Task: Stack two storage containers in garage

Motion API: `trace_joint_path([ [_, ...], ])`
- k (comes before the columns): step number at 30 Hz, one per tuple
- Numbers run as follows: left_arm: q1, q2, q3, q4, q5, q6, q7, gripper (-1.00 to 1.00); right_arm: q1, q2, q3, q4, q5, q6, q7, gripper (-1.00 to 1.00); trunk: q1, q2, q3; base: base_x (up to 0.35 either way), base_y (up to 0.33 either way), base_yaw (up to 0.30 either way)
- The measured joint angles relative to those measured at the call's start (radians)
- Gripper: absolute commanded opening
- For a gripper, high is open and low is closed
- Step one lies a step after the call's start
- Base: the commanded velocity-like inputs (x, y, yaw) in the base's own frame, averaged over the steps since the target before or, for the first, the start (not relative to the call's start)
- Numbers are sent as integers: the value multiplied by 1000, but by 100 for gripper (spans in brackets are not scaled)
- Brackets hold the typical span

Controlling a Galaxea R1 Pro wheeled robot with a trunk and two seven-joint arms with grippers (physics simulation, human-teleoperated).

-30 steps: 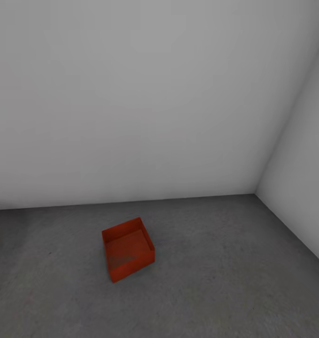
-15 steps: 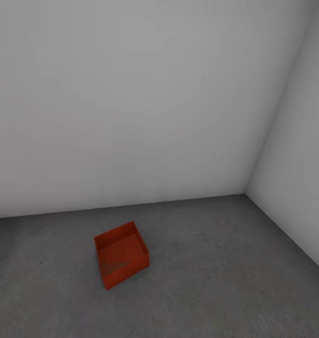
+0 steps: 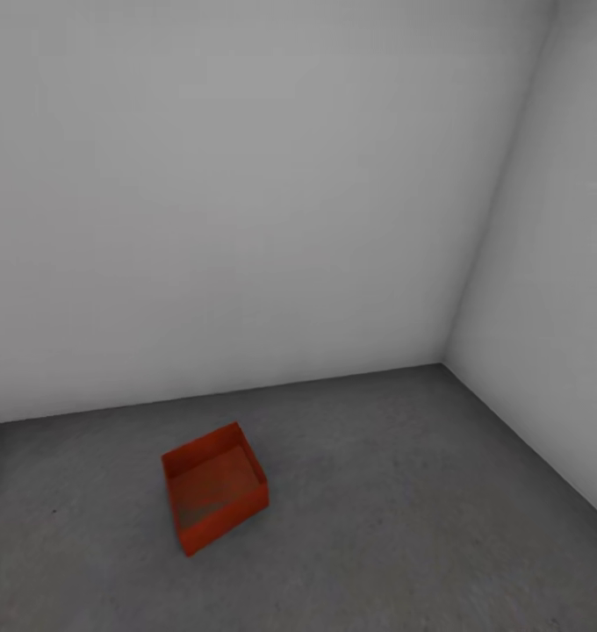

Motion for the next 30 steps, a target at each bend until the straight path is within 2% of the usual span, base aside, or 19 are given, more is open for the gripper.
trace_joint_path([
  [30,0,-1,0,0,0,0,-1,100,0,0,1,0,1,0,0,100,0,0,46,0,0,-133],
])
